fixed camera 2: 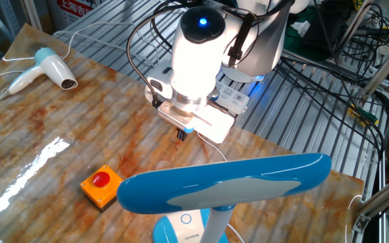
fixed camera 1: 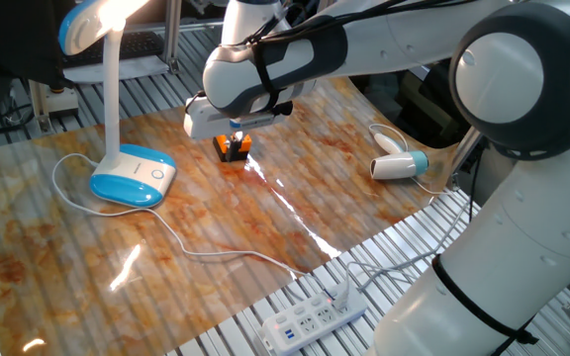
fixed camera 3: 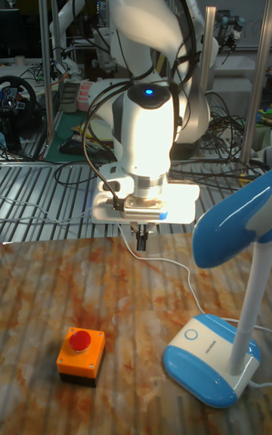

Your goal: Turn off the desk lamp by pressing the button

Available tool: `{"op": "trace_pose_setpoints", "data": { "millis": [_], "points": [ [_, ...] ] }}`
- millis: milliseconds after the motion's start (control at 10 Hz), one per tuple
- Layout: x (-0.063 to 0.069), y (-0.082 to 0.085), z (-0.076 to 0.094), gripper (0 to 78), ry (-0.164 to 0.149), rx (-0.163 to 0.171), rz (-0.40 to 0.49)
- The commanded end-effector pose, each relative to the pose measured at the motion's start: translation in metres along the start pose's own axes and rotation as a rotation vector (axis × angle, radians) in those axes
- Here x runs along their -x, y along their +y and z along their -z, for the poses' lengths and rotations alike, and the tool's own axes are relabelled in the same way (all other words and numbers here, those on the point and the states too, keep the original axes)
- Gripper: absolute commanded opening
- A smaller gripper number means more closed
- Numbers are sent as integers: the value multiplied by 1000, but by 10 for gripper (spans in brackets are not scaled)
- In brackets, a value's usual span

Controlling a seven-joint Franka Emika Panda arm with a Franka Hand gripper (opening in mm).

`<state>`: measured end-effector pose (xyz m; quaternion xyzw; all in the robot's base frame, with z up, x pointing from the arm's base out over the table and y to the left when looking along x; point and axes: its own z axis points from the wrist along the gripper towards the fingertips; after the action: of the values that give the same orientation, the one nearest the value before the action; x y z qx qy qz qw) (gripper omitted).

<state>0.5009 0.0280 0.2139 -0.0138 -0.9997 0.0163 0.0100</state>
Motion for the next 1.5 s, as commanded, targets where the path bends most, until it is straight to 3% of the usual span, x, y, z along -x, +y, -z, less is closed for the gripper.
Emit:
{"op": "trace_pose_setpoints", "data": {
  "millis": [100,400,700,900,1500],
  "points": [
    [2,0,3,0,-25,96,-27],
    [2,1,2,0,-30,73,11],
    [14,10,-18,0,-62,82,19],
    [19,15,-18,0,-60,83,24],
    [21,38,-20,0,-58,85,-15]
  ]
}}
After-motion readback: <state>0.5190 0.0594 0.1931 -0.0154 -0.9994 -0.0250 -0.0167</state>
